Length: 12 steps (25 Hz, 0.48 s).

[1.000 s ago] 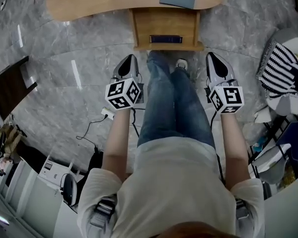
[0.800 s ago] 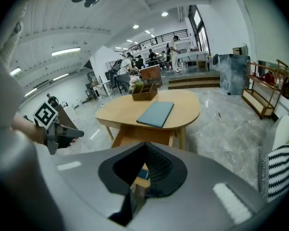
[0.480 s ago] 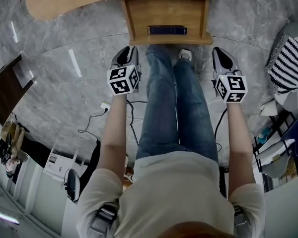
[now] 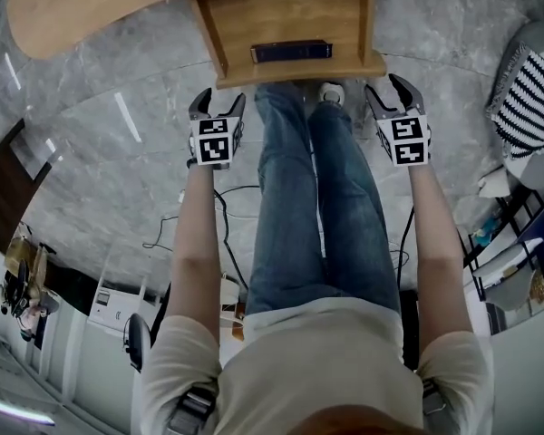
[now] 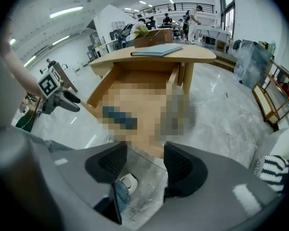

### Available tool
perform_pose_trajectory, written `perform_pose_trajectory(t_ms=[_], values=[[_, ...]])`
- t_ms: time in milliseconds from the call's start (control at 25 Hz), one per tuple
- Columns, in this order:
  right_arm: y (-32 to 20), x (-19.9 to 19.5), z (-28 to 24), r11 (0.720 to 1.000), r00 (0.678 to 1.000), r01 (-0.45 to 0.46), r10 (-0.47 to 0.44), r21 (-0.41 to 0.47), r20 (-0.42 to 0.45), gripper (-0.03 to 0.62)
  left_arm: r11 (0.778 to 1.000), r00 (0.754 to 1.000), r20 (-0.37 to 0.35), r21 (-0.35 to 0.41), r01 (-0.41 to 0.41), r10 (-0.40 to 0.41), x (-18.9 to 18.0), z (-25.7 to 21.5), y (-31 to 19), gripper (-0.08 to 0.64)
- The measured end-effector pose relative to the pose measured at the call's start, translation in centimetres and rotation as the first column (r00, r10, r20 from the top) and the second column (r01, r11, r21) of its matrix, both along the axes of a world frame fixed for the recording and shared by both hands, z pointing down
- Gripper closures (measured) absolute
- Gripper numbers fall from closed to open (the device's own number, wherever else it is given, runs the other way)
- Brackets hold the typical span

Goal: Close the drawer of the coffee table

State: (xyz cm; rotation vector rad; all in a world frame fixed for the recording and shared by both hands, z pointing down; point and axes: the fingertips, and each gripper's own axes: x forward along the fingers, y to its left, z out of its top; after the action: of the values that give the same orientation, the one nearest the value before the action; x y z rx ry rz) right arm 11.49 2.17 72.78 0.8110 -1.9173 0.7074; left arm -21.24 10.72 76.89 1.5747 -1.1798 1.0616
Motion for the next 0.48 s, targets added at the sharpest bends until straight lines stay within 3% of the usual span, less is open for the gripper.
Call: perform_pose_trajectory(t_ms=[240, 480], values=[[-0.3, 0.8, 3.7, 0.999, 0.996, 0.035, -0.035, -0.013, -0.08, 0.321, 0.998, 0.997, 0.038, -0.025, -0.064, 0.065, -0.4, 3.4, -0.1, 0.239], [-0.8, 0.9, 7.7, 0.994, 0.983, 0.084, -0.093, -0.064, -0.156, 0.307, 0.985, 0.98, 0.109, 0.015, -0.17, 0.167, -0.6, 5.8, -1.8, 0.239]])
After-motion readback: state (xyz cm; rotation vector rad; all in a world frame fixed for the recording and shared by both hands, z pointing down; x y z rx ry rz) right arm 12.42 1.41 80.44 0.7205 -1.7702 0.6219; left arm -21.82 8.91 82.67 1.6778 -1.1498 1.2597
